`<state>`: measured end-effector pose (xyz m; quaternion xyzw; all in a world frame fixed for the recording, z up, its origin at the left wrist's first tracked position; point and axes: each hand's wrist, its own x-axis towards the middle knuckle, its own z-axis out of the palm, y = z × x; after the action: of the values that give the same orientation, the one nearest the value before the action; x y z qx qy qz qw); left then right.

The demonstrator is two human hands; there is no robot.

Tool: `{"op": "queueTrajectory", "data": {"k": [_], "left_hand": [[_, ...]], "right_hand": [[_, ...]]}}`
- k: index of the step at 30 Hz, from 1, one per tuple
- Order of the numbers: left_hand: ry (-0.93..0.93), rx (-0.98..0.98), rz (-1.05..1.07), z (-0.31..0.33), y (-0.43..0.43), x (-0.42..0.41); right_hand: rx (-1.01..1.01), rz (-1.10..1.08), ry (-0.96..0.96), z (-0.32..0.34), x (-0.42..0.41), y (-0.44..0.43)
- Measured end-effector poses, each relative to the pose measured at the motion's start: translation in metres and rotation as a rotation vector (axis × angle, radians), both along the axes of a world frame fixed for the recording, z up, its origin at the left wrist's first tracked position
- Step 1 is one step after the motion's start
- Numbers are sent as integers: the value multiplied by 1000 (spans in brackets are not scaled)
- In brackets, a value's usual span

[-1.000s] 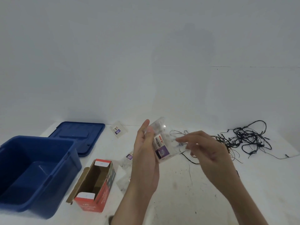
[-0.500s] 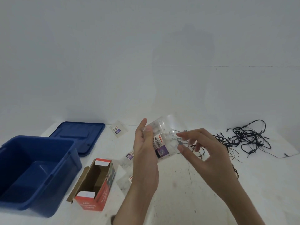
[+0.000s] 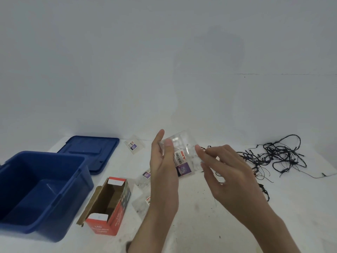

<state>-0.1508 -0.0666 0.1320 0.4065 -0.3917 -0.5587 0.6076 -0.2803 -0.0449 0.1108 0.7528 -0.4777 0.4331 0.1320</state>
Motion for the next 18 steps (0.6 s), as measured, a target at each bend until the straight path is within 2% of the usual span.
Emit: {"op": "queueTrajectory", "data": {"k": [3,5,8,12,18], "left_hand": [[-10,-12,0,1,-1,-1],[-17,-26,-1,1,-1,-1],[-26,-30,-8,0,-2,0],[-29,-38,-3,-1,-2,-3],[-20,-48,6,-1,-3,-4]], "right_hand": [[64,28,81,5,-2,0],[136,95,67,8,-2,2],[198,158,-118,11,2,3],[145,103,-414,11,13,-3],[53,50,-382,11,27,1]]}}
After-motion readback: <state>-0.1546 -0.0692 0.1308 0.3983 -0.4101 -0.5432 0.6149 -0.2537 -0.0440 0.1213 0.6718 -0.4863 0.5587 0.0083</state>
